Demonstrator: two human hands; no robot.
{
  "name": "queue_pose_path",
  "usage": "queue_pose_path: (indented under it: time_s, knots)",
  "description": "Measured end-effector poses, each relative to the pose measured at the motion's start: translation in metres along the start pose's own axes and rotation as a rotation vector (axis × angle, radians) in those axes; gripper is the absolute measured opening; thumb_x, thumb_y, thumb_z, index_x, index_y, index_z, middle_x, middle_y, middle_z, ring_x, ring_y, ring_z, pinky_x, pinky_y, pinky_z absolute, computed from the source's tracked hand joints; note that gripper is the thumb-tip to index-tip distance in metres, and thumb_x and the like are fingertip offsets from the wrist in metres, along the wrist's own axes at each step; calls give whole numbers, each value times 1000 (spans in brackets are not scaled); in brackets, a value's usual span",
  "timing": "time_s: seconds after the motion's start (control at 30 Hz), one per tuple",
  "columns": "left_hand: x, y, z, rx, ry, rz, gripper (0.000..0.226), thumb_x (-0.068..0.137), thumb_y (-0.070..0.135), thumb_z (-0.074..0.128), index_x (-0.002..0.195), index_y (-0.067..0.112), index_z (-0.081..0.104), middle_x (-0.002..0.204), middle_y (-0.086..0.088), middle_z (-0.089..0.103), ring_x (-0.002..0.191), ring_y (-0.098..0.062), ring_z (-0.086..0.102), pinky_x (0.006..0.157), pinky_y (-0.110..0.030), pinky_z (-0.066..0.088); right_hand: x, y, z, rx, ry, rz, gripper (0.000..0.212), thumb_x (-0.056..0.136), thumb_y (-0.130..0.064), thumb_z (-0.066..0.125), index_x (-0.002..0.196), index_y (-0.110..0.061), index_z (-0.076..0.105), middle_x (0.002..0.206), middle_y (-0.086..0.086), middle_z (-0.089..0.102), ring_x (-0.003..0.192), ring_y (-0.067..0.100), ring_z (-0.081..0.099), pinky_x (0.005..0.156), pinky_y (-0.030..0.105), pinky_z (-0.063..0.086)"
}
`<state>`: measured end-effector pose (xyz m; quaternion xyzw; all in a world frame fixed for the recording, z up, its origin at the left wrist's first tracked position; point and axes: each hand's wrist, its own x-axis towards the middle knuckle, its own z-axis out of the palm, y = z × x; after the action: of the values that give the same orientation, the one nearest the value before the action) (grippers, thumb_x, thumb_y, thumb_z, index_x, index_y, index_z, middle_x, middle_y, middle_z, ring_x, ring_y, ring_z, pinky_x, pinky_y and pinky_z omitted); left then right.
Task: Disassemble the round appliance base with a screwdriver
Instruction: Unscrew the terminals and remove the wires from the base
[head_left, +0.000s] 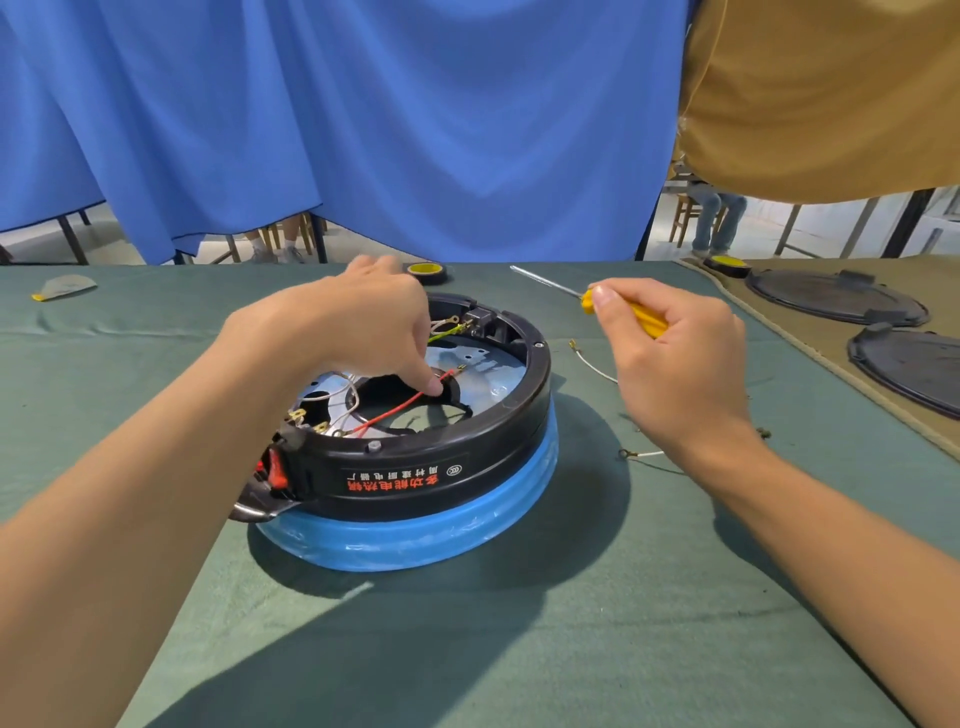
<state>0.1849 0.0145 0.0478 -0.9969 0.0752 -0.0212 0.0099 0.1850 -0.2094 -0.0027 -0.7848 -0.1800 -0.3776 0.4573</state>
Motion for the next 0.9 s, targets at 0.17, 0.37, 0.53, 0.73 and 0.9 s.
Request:
queue_pose_path:
  time_s: [0.17,0.37,0.53,0.73,0.9]
  knots:
    - [-3,11,10,131,-120,-54,32,76,57,72,70,25,69,103,2,52,120,-24,36,102,-44,29,4,3,-2,34,4,74,19,94,-23,59,95,-16,77,71,-20,62,66,-4,57,66,17,45]
    - [-17,24,-6,180,11,-105,28,83,55,66,74,29,70,116,4,45,127,-22,26,110,-50,5,26,1,-13,233,80,237,24,90,-28,62,68,-33,68,46,-22,54,51,-1,50,62,23,41]
    - [-38,62,-27,-12,458,204,20,86,48,64,78,33,73,97,4,51,101,-20,40,87,-36,34,46,-3,-33,361,155,315,28,89,-24,62,62,-27,68,44,-13,45,44,9,34,48,24,30]
    - [-49,134,2,254,616,539,11,89,27,61,82,23,69,68,5,43,72,-27,59,52,-31,33,56,-2,-51,392,185,386,26,91,-17,61,65,-17,67,47,-5,41,45,8,36,35,13,31]
    - [-50,150,30,412,491,674,22,63,15,80,57,21,60,52,4,52,60,-20,58,50,-25,26,55,1,-54,363,177,411,26,91,-16,61,65,-17,67,54,-2,43,54,10,39,34,12,31]
